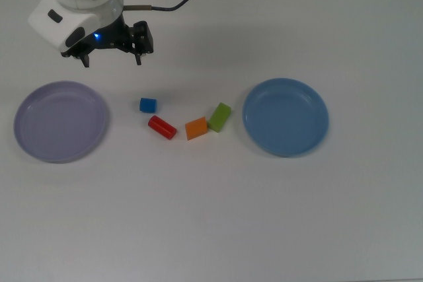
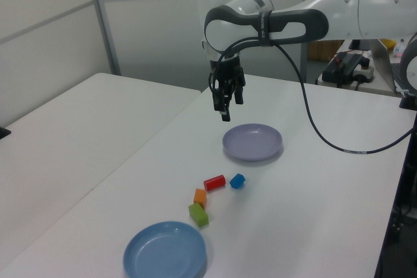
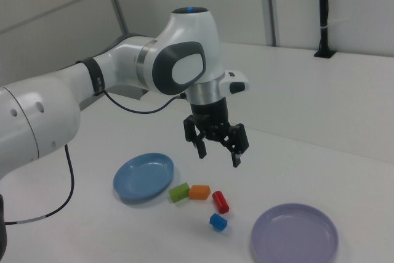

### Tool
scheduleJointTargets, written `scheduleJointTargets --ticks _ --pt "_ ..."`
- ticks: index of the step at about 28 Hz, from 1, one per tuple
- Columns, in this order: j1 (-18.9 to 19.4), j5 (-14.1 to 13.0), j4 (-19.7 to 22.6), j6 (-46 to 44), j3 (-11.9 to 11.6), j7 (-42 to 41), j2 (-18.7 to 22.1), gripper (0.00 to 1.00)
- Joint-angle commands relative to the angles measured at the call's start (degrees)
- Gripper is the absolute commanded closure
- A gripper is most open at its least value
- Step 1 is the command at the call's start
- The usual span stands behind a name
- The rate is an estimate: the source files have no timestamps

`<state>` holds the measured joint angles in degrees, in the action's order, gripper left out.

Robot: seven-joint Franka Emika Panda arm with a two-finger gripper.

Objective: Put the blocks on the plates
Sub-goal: 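Move the gripper down over the green block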

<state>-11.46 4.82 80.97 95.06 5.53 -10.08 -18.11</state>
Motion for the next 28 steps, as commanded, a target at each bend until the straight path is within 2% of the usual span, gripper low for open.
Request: scheduleJointTargets --ticks 1,5,12,23,28 --pt "0.4 2.3 0.8 -0.5 -0.4 -0.6 0.9 0.0" --pt "0.7 3.4 0.8 -0.5 -0.3 -0.7 0.9 0.0" --pt "1.2 2.7 0.8 -0.3 0.2 -0.7 0.2 0.0" --pt "6.3 2.9 0.9 -0.2 0.2 0.4 -0.8 0.0" --pt "8.4 2.5 1.4 2.5 0.2 12.0 -1.3 0.0"
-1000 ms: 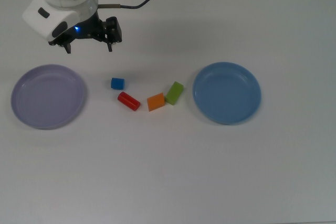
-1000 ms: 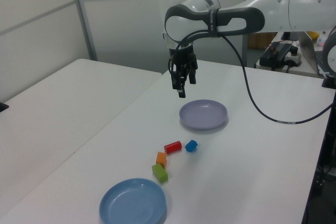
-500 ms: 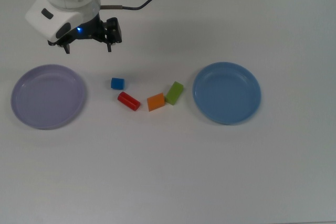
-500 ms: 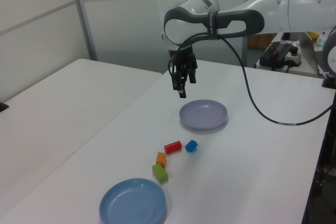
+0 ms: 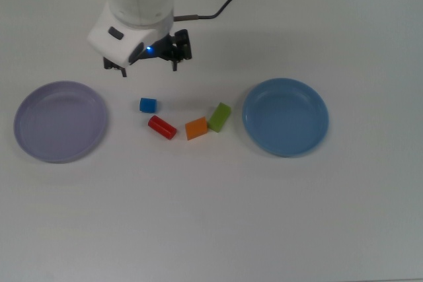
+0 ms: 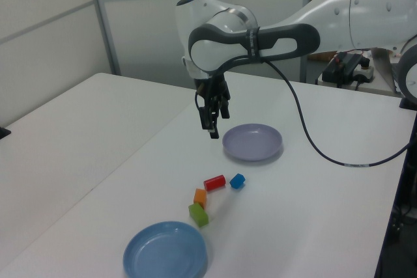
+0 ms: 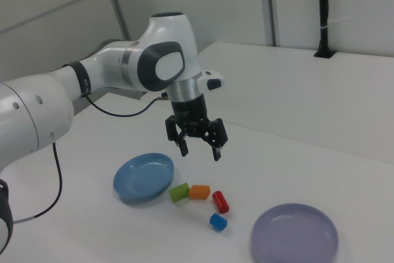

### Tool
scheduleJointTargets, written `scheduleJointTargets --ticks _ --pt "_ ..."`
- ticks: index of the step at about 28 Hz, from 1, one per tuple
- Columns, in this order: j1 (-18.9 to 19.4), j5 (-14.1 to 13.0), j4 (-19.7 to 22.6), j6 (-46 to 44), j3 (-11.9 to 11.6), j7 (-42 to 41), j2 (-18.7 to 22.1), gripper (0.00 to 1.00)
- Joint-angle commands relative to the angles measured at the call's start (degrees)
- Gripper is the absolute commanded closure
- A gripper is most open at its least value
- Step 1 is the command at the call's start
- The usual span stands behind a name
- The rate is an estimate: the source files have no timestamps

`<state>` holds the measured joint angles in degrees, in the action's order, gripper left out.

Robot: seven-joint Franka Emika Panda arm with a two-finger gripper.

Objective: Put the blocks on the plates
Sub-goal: 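Move the gripper down over the green block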

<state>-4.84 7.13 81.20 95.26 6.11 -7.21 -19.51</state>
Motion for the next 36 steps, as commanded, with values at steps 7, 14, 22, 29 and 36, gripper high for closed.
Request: scheduleJointTargets --ticks 7,14,22,29,36 --pt "2.1 -0.5 1.9 2.6 -0.4 27.1 -0.5 0.0" --pt "5.0 -0.5 5.3 2.6 -0.3 40.1 -1.1 0.0" --pt "9.8 0.5 5.9 3.5 -0.4 51.8 -5.2 0.0" --pt "10.5 1.6 6.0 9.2 -0.5 55.2 -8.3 0.0" --pt "10.8 4.2 6.0 11.9 -0.4 56.8 -10.2 0.0"
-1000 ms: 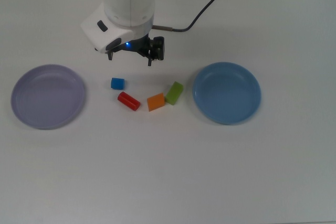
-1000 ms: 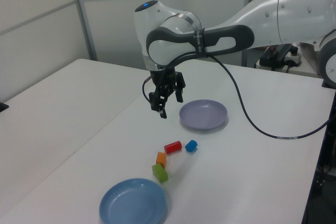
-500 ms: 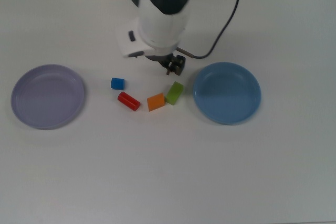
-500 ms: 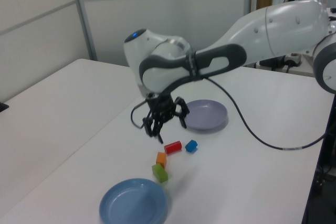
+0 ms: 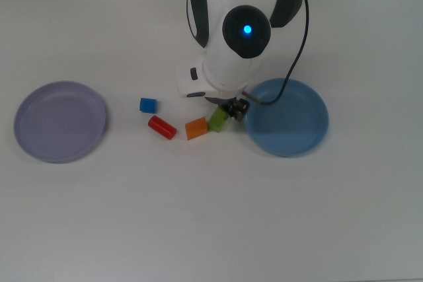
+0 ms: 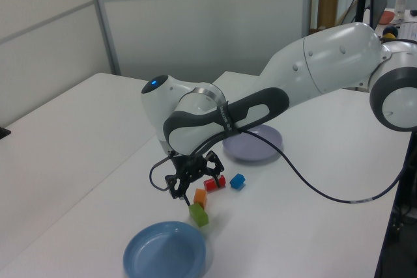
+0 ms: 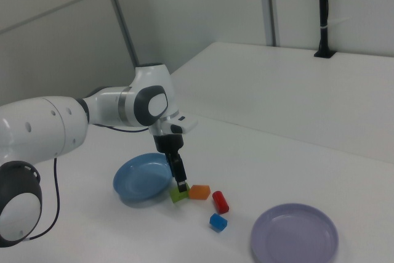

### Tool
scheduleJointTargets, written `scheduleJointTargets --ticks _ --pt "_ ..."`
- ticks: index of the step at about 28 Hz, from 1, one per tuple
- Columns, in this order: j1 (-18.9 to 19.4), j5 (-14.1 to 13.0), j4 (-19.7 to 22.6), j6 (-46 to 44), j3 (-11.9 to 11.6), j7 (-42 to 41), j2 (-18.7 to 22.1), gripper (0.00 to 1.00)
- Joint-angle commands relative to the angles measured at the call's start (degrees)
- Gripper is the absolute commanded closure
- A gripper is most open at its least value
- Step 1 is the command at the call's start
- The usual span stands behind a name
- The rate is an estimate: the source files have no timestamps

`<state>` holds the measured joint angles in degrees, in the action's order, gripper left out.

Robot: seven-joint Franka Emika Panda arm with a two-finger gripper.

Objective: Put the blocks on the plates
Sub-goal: 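Grasp the green block with the gripper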

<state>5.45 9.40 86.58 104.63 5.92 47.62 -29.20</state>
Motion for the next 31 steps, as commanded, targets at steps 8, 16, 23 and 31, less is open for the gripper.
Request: scheduleJointTargets --ticks 8,16,23,31 --pt "0.6 3.0 0.7 3.3 -0.2 2.0 -1.7 0.0" --pt "0.8 3.3 0.7 3.3 -0.2 2.0 -2.5 0.0" --pt "2.6 4.5 0.8 3.9 -0.2 2.0 -3.3 0.0" --pt "2.7 4.6 1.0 3.9 -0.3 1.9 -3.4 0.21"
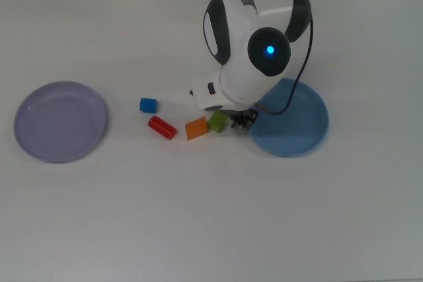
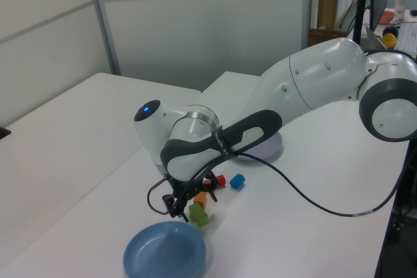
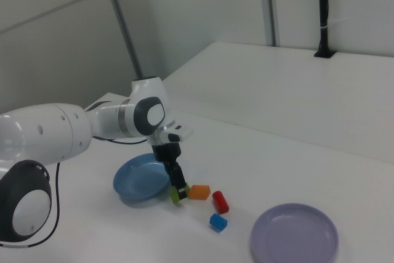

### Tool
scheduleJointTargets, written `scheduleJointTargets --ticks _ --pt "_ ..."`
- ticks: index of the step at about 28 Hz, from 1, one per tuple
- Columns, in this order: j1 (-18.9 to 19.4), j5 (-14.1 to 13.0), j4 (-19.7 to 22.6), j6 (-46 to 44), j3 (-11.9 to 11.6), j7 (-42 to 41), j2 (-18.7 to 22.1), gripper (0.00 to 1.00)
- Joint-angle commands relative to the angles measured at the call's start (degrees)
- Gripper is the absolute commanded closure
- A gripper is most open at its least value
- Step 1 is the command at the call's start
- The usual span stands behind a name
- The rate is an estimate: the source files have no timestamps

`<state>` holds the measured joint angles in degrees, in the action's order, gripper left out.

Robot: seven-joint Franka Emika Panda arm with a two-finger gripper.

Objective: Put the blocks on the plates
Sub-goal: 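Grasp the green block with the gripper, then carry the green block onto the light blue plate and release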

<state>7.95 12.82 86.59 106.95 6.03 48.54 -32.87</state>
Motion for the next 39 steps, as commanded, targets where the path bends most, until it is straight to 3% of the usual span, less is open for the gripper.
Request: scheduleJointTargets --ticks 1,3,6,13,16,24,35,39 --pt "0.2 1.2 0.9 1.6 -0.3 0.8 0.3 0.38" --pt "0.2 1.2 0.9 1.7 -0.3 0.6 0.3 0.6" --pt "0.2 1.2 0.9 1.7 -0.3 0.5 0.3 0.75" --pt "0.7 2.3 1.3 1.7 -0.3 0.6 0.3 0.78" --pt "0.8 3.1 1.3 1.8 -0.3 0.7 -0.1 1.0" --pt "0.7 3.1 0.9 1.7 -0.4 0.5 0.3 1.0" --pt "0.8 2.2 -1.5 1.6 -0.1 -0.6 5.2 1.0" --pt "1.6 2.9 -1.6 1.8 2.1 -0.7 4.9 1.0"
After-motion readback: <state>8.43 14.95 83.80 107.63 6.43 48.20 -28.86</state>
